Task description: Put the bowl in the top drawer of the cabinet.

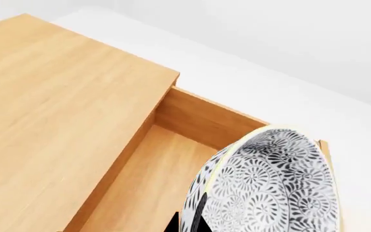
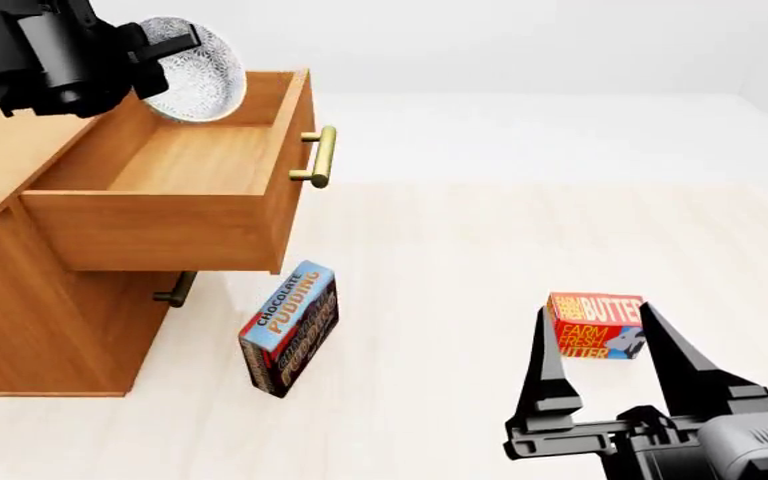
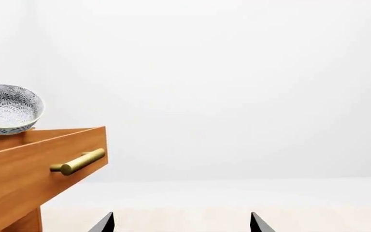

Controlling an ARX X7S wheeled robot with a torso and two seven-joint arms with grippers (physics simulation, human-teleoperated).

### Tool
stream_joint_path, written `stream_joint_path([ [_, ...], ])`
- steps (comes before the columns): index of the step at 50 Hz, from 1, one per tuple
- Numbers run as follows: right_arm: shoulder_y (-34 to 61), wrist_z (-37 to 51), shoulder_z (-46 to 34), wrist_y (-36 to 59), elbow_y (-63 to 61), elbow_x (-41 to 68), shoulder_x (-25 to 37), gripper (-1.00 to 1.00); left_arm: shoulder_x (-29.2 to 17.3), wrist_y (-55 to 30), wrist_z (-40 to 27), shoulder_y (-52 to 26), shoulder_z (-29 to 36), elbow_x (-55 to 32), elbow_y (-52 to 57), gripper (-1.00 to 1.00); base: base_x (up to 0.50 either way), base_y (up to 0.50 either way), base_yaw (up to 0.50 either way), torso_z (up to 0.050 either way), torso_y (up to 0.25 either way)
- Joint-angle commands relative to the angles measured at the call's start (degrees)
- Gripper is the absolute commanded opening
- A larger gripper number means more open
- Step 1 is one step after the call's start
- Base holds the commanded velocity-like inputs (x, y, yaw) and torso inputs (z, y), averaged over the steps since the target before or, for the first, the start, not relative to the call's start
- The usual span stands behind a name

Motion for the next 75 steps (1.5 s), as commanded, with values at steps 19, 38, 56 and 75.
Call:
stream_joint_path([
  [19,-1.2,0.6,-0.2,-0.5,-0.7,-0.2,0.6,1.0,10.5,3.5,4.4,5.3,3.9,6.5,-14.9,-1.0,0.0,0.0,0.0,0.001,0.0],
  [38,-2.0,0.8,-0.1,-0.6,-2.1,0.1,1.4,1.0,12.5,5.8,2.3,9.1,9.0,10.3,-18.0,-1.0,0.0,0.0,0.0,0.0,0.001],
  [56,-2.0,1.1,-0.7,-0.8,-2.3,-0.4,1.6,1.0,11.6,7.7,4.6,11.5,13.2,-3.7,-18.1,-1.0,0.0,0.0,0.0,0.0,0.001],
  [75,-1.9,1.2,-1.5,-0.9,-1.8,-0.8,1.6,1.0,11.5,10.3,8.9,11.5,30.8,-27.6,-18.1,1.0,0.0,0.0,0.0,0.0,0.0],
])
